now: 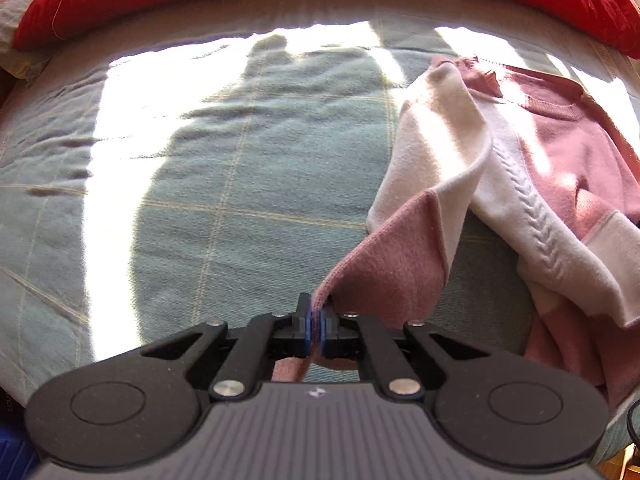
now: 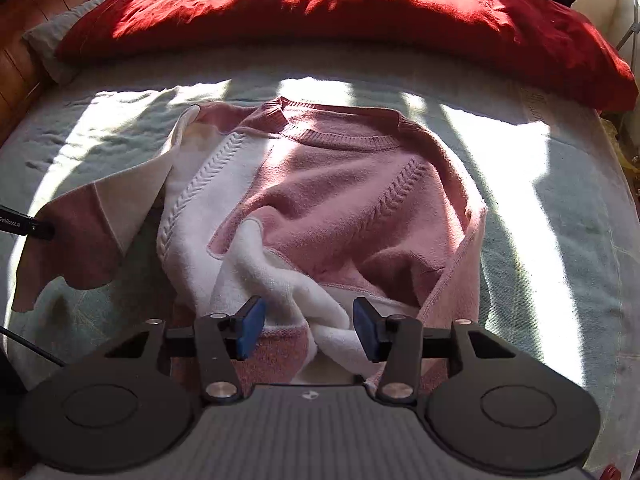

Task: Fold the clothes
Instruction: 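Pull the held sleeve outward from the sweater body with the left tool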

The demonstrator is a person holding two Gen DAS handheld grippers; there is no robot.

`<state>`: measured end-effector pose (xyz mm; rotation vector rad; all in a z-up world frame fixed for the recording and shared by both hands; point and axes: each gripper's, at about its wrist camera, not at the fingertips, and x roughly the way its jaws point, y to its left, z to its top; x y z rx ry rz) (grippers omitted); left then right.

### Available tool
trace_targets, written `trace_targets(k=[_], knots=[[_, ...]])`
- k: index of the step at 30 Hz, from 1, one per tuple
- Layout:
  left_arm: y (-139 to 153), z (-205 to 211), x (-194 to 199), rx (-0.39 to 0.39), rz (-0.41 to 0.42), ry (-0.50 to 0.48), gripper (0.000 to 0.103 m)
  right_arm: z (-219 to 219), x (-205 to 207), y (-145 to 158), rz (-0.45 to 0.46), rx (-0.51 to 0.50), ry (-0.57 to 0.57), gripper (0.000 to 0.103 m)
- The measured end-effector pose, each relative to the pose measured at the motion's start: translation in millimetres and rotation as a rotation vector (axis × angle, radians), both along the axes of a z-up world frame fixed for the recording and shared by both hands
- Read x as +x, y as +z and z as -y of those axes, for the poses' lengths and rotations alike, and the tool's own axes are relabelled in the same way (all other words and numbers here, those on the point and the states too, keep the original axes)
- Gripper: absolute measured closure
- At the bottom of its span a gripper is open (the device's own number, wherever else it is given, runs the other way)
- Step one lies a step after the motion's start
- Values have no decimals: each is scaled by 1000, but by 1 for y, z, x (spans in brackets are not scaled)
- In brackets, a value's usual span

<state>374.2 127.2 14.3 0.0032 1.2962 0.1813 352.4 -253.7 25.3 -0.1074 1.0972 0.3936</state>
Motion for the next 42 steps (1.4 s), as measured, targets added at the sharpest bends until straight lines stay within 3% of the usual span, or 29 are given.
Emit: trace_targets(k=[11, 20, 24, 27, 30, 35, 38, 42], knots=[[7, -109, 56, 143, 84, -16, 101, -60, 8, 1, 41, -74, -6, 44], [-19, -180, 106, 133, 57, -5, 101, -91, 33, 16, 138, -110, -47, 44], [-29, -209, 126, 82, 56, 53, 100, -106, 39, 16, 148, -116, -49, 44], [-43, -212, 145, 71, 30, 19, 100, -117, 43, 11, 138, -118, -50, 44], [-59, -214, 157, 52, 7, -22, 90, -128, 44, 8, 122, -108, -48, 44], [-53, -220, 130, 20, 65, -56, 86, -144, 42, 4, 106, -96, -8, 44], [-40, -227, 107, 71, 122, -67, 77, -151, 43, 2, 96, -81, 0, 44], [-33, -251, 76, 100, 157, 26, 68, -161, 46, 0, 83, -62, 11, 44]])
